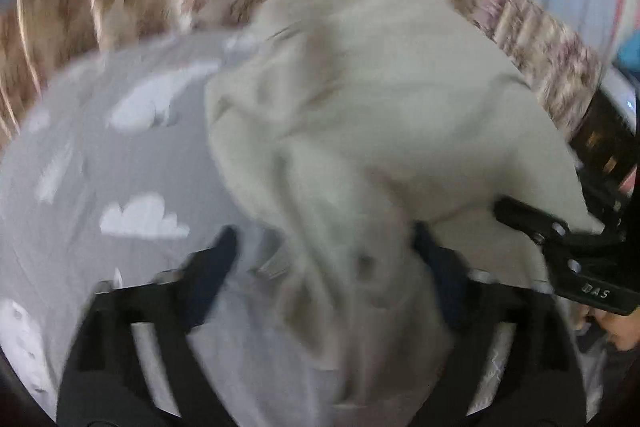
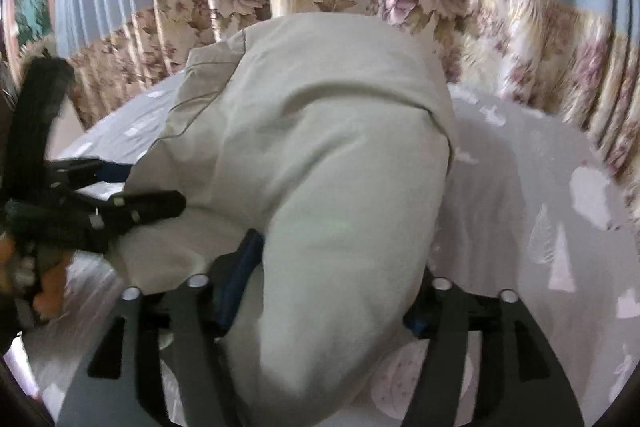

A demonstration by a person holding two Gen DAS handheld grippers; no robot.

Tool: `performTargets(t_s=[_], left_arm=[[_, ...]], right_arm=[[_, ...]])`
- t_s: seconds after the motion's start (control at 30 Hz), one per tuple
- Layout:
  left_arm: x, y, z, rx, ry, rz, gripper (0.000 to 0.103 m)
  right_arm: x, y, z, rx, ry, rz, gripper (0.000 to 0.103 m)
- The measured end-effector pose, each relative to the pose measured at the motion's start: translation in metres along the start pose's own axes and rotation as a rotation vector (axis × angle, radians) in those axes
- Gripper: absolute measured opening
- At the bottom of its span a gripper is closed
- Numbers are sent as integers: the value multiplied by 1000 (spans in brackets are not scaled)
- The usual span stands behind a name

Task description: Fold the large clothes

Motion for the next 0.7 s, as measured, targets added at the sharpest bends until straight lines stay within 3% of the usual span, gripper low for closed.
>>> performTargets(t_s=[0.03,0.1,0.27,0.37,0.43,0.5,0.67,0.7], left_arm=[[2,-3,-9,-49,-76,-35,93],[1,-4,-13,-68,-109,-49,93],[-49,4,-1,8,-35,28,93],[-61,18,-1,66,92,108,100],[-37,14,-9,94,169,53,98],[-18,4,-17,110,158,-12,95],[-14,-3,-29,126,203,4,97],[-15,-5,-38,133,278,0,85]], right_arm=[[-3,-2,4,38,40,2,70],[-11,-2,11,90,96,-7,71],[-56,4,14,125,112,64,76],[-49,-3,7,39,30,7,78],[-35,-12,7,-10,-29,-47,78],[-32,-16,10,-25,-52,-52,78],[-30,-10,10,-128,-145,-41,89],[-35,-7,10,-125,-160,-37,89]])
Point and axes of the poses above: each gripper's, at about its wrist camera, not at the fingertips, and x roughly the way its jaws point, z to its right, y to its top, the point moved 7 cm from there along x, roughly the way its jaws point, and after that the axes turned 3 degrees about -x, right-handed, at the moved point
